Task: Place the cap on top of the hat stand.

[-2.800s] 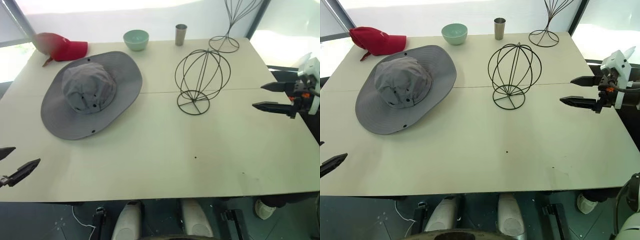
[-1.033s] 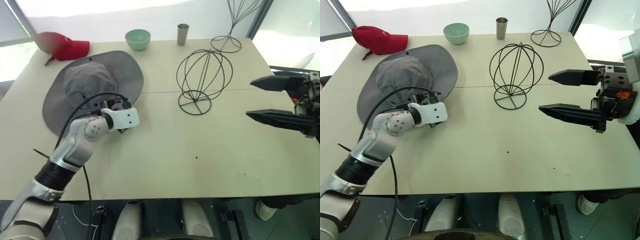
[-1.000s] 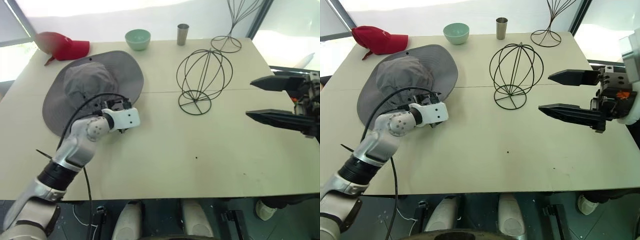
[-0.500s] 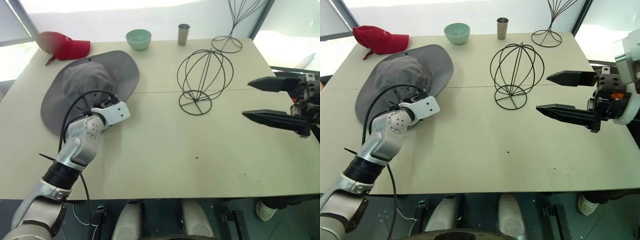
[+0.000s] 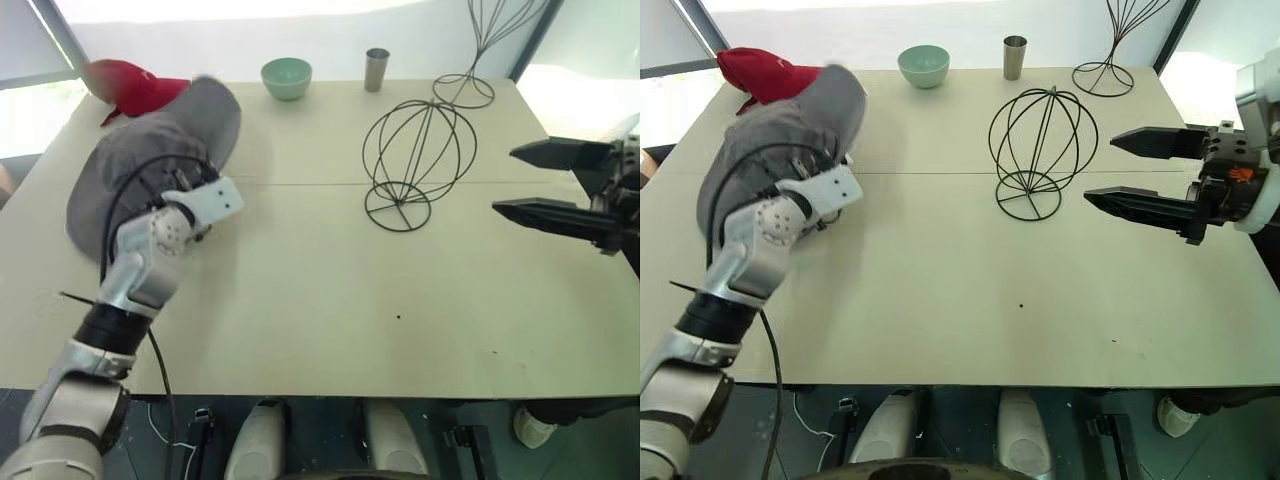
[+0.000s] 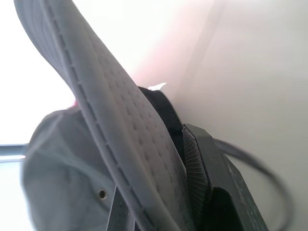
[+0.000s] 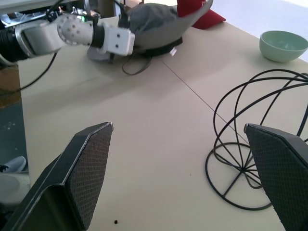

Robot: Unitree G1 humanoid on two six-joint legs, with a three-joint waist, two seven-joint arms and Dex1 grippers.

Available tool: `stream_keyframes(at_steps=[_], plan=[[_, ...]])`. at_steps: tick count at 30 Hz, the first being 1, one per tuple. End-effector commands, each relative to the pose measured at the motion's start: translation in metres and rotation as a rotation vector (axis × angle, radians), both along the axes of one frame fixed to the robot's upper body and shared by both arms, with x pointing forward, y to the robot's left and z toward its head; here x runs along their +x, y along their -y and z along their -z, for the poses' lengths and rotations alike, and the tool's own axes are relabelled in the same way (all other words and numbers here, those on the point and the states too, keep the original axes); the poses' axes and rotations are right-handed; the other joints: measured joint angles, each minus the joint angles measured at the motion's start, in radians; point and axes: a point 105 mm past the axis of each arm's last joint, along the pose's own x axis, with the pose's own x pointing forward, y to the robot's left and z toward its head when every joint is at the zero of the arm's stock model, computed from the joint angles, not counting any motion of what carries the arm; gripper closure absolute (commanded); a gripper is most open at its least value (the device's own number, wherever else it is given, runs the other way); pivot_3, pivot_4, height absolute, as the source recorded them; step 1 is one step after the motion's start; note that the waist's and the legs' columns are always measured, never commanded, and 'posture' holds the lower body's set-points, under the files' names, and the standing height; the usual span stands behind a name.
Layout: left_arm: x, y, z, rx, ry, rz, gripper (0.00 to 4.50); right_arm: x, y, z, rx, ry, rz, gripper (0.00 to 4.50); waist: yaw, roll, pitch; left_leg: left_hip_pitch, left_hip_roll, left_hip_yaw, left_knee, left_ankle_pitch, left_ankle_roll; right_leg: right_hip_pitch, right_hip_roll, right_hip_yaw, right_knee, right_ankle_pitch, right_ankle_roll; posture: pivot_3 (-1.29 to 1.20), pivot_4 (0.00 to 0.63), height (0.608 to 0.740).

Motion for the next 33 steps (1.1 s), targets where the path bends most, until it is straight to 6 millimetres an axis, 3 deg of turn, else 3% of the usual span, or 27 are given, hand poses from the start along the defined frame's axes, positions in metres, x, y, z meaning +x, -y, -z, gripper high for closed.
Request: stream_keyframes(at_steps=[1, 6, 10, 13, 16, 19, 22, 27, 31, 33], plan=[[0.005, 0.028, -0.072, 0.031, 0.232, 0.142, 4.29, -0.002, 0.007, -0.016, -0.024, 0.079, 0.030, 0.00, 0.000, 0.000, 0.000, 0.000, 0.000, 0.000, 0.000, 0.000, 0.000, 0.000, 0.000, 0.000, 0.000, 0.000, 0.000, 0.00, 0.150, 0.740], [-0.002, 0.090, -0.136, 0.113, 0.443, 0.390, 4.29, -0.001, 0.025, -0.024, -0.053, 0.119, 0.103, 0.00, -0.002, -0.001, 0.000, -0.001, -0.001, 0.000, 0.000, 0.000, 0.000, 0.000, -0.001, 0.000, -0.001, 0.000, 0.001, 0.00, 0.150, 0.740], [-0.024, 0.133, -0.155, 0.227, 0.571, 0.607, 4.29, -0.001, 0.049, -0.031, -0.057, 0.135, 0.190, 0.00, -0.005, -0.001, 0.000, -0.001, -0.001, 0.001, 0.000, 0.000, 0.000, 0.000, -0.001, 0.000, -0.001, 0.000, 0.001, 0.00, 0.150, 0.740], [-0.050, 0.158, -0.144, 0.387, 0.652, 0.809, 4.29, -0.007, 0.066, -0.033, -0.047, 0.135, 0.255, 0.00, -0.010, 0.000, 0.000, 0.000, -0.001, 0.001, -0.001, 0.000, 0.000, -0.001, -0.001, 0.001, 0.000, 0.000, 0.001, 0.00, 0.150, 0.740], [-0.066, 0.159, -0.115, 0.552, 0.680, 0.948, 4.29, -0.011, 0.075, -0.029, -0.039, 0.126, 0.299, 0.00, -0.013, 0.000, 0.000, 0.001, -0.001, 0.001, -0.001, 0.000, 0.000, -0.001, -0.001, 0.001, 0.000, 0.000, 0.001, 0.00, 0.150, 0.740], [-0.069, 0.153, -0.086, 0.713, 0.724, 1.038, 4.29, -0.014, 0.077, -0.026, -0.009, 0.121, 0.311, 0.00, -0.012, 0.001, 0.000, 0.002, -0.001, 0.002, -0.001, 0.000, 0.000, -0.001, -0.001, 0.002, 0.001, 0.000, 0.001, 0.00, 0.150, 0.740], [-0.062, 0.155, -0.072, 0.762, 0.747, 1.073, 4.29, -0.015, 0.076, -0.026, 0.020, 0.123, 0.311, 0.00, -0.006, 0.000, 0.000, 0.001, -0.001, 0.002, 0.000, 0.000, 0.000, 0.000, -0.001, 0.002, 0.000, 0.001, 0.002, 0.00, 0.150, 0.740], [-0.055, 0.181, -0.077, 0.742, 0.862, 1.111, 4.29, -0.014, 0.074, -0.029, 0.040, 0.134, 0.314, 0.00, 0.005, -0.001, 0.000, -0.001, -0.002, 0.001, 0.003, 0.000, 0.000, 0.001, -0.001, 0.001, -0.001, 0.001, 0.003, 0.00, 0.150, 0.740], [-0.054, 0.200, -0.105, 0.725, 0.995, 1.093, 4.29, -0.014, 0.073, -0.032, 0.045, 0.141, 0.316, 0.00, 0.001, -0.001, 0.001, -0.001, -0.003, 0.001, 0.002, 0.000, 0.000, 0.001, -0.002, 0.002, -0.001, 0.002, 0.004, 0.00, 0.150, 0.740], [-0.058, 0.204, -0.109, 0.738, 1.041, 1.128, 4.29, -0.015, 0.072, -0.032, 0.045, 0.143, 0.315, 0.00, -0.007, -0.001, 0.001, -0.001, -0.003, 0.001, 0.001, 0.000, 0.000, 0.000, -0.002, 0.002, -0.001, 0.001, 0.004, 0.00, 0.150, 0.740]])
